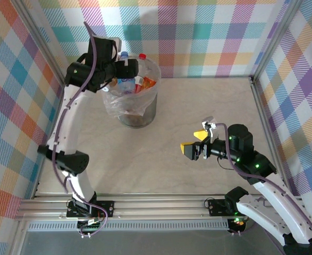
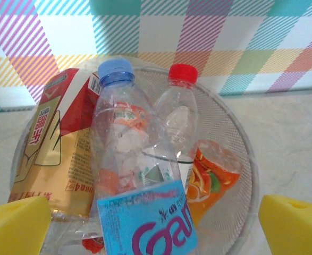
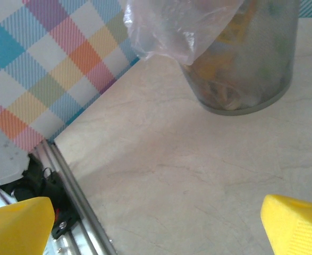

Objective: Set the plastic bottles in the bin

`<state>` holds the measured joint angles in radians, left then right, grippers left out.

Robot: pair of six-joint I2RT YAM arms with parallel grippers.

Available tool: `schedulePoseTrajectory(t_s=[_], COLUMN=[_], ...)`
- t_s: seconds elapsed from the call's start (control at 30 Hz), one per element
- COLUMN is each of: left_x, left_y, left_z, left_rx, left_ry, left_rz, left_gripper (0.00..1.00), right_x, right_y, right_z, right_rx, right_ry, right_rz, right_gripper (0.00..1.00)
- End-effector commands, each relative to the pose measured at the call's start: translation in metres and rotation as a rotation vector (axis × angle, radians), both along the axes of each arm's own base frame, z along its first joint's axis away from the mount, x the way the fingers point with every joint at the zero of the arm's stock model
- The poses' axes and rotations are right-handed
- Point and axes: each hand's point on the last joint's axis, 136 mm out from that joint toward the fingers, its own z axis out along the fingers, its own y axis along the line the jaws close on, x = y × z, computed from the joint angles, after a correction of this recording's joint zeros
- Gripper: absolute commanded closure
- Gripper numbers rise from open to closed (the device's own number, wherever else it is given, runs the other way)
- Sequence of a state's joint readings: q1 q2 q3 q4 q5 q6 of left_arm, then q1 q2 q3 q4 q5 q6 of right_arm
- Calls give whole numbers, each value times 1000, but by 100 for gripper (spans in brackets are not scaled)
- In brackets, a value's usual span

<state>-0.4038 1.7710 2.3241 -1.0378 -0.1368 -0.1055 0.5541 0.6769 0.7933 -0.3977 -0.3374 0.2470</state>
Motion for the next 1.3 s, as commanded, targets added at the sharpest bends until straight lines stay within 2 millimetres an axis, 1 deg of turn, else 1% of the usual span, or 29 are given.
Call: schedulePoseTrajectory(t_s=[0.0,0.03,0.13,0.2,0.33,0.47,0.53,0.6,0.77,0.9,1.07,1.13,1.2,1.27], left_x=[-23,-29,-53,-69,-96,-119,-129,-137,-153,-161,-160,-157,-155,-151], left_y=[-2,-3,3,10,28,53,59,64,81,97,117,121,126,130], left_z=[29,29,26,19,3,-24,-41,-66,-128,-165,-203,-218,-228,-233], left_rx=[-9,-10,-28,-41,-69,-96,-111,-132,-166,-182,-119,-72,-33,-5], left_ry=[-134,-153,-209,-231,-263,-288,-288,-263,-189,-178,-151,-141,-135,-140], left_rz=[-28,-34,-42,-37,-6,75,88,107,199,281,402,422,447,463], left_gripper=[0,0,0,0,0,0,0,0,0,0,0,0,0,0], right_x=[13,14,18,23,35,45,49,50,57,64,76,81,86,91], right_y=[-11,-13,-20,-26,-41,-50,-57,-64,-79,-92,-106,-110,-114,-117], right_z=[15,16,21,23,17,-1,-5,-8,-24,-37,-53,-60,-65,-73], right_rx=[-3,-4,-5,-12,-48,-115,-112,-116,-151,-182,-245,-276,-297,-330], right_ry=[-74,-84,-121,-145,-168,-240,-270,-287,-273,-264,-268,-272,-271,-261], right_rz=[-96,-112,-158,-195,-300,-352,-398,-437,-528,-608,-703,-731,-753,-770], right_gripper=[0,0,0,0,0,0,0,0,0,0,0,0,0,0])
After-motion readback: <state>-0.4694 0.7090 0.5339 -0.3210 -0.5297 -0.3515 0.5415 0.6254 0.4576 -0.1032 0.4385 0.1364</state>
